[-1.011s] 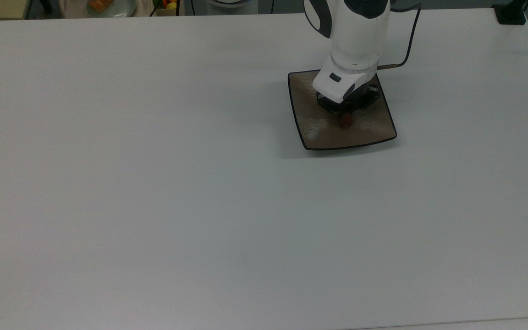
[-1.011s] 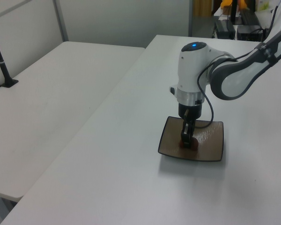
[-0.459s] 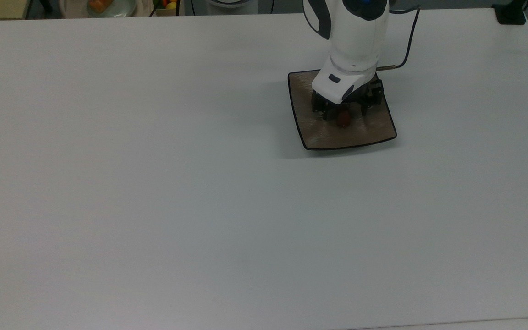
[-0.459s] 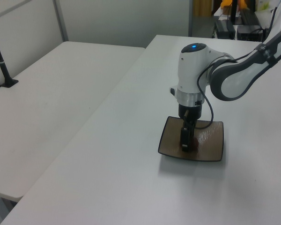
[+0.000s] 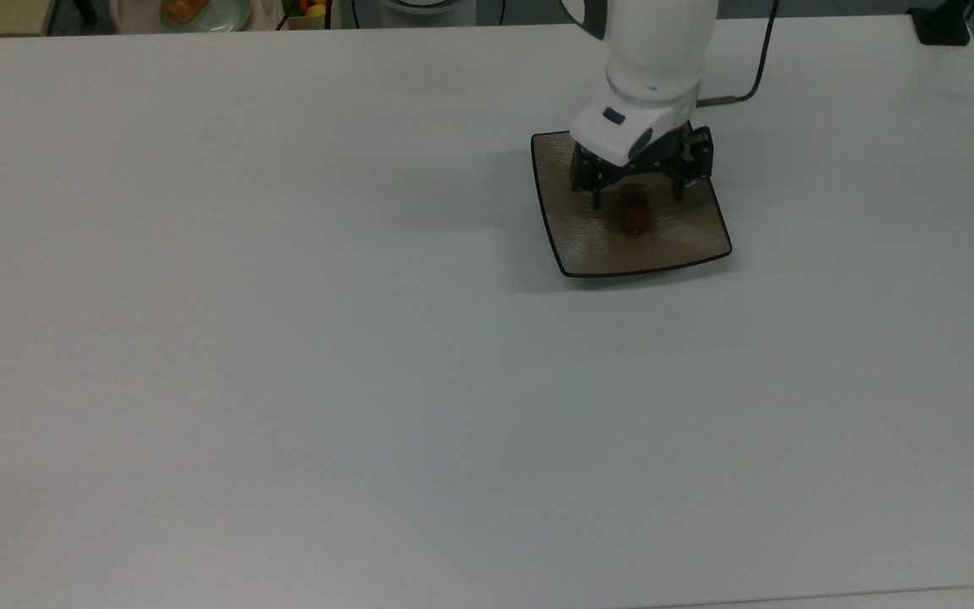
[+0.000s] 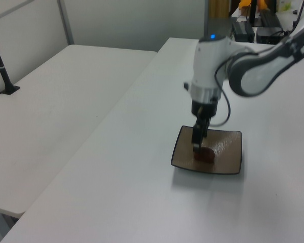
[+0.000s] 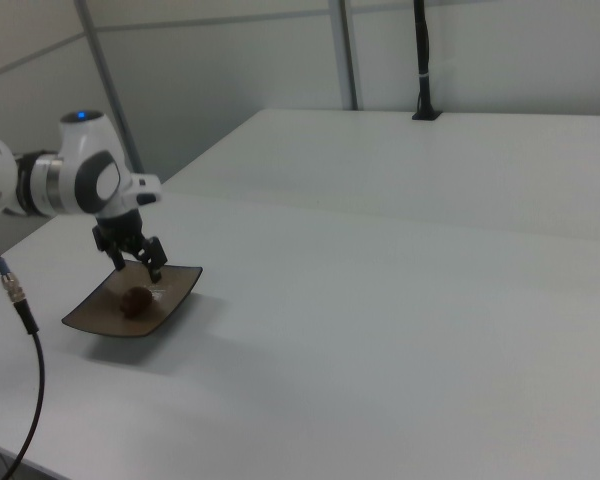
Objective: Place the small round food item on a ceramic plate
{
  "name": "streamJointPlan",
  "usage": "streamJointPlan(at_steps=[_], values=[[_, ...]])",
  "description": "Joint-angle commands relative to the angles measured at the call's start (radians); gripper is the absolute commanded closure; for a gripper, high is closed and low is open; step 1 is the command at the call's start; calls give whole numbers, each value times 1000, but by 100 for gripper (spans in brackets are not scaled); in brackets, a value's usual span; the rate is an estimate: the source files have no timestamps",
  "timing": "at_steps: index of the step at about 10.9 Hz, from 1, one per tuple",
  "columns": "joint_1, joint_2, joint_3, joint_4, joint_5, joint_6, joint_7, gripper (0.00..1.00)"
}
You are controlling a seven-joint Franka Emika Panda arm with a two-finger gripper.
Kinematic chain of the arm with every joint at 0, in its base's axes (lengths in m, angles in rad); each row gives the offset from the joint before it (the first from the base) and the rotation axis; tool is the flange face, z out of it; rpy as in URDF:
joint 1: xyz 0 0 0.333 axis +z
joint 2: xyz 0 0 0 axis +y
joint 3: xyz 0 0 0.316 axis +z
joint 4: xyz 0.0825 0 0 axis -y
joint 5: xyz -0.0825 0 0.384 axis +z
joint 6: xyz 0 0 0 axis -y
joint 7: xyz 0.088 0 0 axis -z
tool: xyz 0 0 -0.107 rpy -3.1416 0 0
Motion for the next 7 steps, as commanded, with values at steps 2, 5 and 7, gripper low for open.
streamJointPlan(at_steps=[2,5,7], values=[[-97,-201,-17,68,-2,-320,9,0],[-131,-308,-103,95,-2,-471,-29,0],[-131,-339,-187,109,-2,-529,-147,0]])
